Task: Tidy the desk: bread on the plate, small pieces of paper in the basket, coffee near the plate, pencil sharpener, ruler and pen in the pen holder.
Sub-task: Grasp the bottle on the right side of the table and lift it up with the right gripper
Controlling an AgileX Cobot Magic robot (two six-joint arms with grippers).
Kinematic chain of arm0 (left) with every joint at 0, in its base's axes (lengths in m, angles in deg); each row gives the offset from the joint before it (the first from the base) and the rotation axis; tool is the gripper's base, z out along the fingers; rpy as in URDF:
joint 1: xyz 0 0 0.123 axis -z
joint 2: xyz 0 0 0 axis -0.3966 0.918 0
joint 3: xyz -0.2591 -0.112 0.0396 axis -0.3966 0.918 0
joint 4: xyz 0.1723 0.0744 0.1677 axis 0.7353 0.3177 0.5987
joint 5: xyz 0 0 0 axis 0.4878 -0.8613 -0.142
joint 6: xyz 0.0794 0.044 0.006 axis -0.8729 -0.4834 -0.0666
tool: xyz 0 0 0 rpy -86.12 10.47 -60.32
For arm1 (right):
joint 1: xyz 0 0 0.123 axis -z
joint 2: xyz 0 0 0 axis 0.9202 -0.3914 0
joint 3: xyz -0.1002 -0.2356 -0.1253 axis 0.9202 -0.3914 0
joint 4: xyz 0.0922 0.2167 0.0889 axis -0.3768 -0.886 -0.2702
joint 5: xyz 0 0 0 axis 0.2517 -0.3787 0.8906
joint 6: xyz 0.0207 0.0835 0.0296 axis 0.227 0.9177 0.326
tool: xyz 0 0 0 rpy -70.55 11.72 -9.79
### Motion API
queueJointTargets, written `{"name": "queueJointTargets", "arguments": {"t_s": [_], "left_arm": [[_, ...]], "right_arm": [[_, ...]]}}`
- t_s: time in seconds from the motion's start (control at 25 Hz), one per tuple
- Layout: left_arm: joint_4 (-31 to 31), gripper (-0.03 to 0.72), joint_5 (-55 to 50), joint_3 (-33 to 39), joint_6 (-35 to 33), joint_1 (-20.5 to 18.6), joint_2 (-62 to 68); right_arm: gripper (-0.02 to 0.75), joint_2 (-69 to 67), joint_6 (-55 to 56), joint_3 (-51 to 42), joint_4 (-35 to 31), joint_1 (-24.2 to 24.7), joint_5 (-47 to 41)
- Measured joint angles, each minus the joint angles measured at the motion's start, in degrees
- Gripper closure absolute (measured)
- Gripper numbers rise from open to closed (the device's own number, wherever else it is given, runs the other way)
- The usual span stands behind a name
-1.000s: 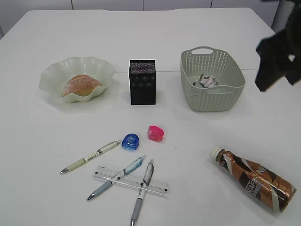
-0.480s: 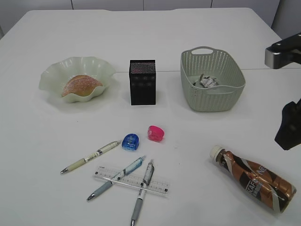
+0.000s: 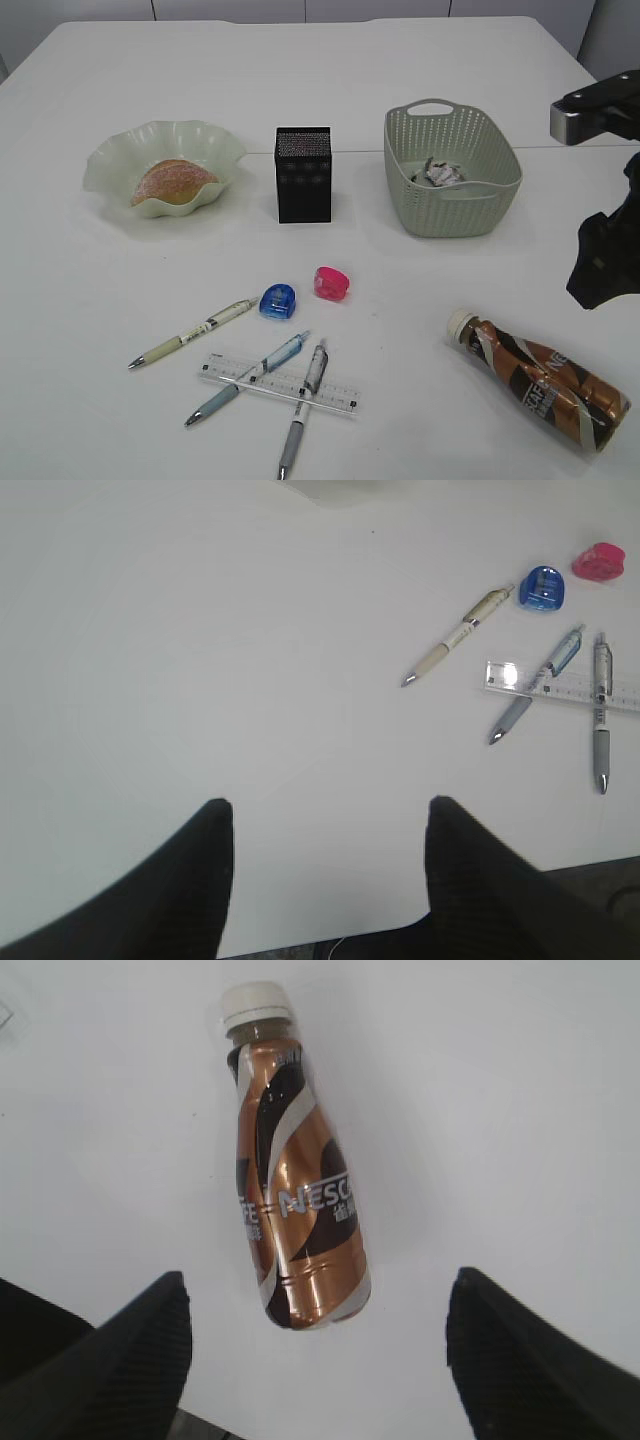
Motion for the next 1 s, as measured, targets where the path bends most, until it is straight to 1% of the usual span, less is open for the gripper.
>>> {"name": "queueJointTargets", "arguments": {"t_s": [0.48, 0.72, 1.0], "left_arm": [[0.00, 0.246, 0.00, 0.00, 0.10, 0.00, 0.00], [0.00, 0.246, 0.00, 0.00, 0.10, 0.00, 0.00], [0.00, 0.246, 0.00, 0.00, 0.10, 0.00, 0.00]], "right_arm": [[0.154, -6.61, 0.22, 0.00, 0.13, 0.00, 0.65], [0.153, -8.85, 0.46, -1.21, -2.14, 0.00, 0.18], [0.150, -8.85, -1.84, -7.47, -2.27, 0.00, 6.92]]}}
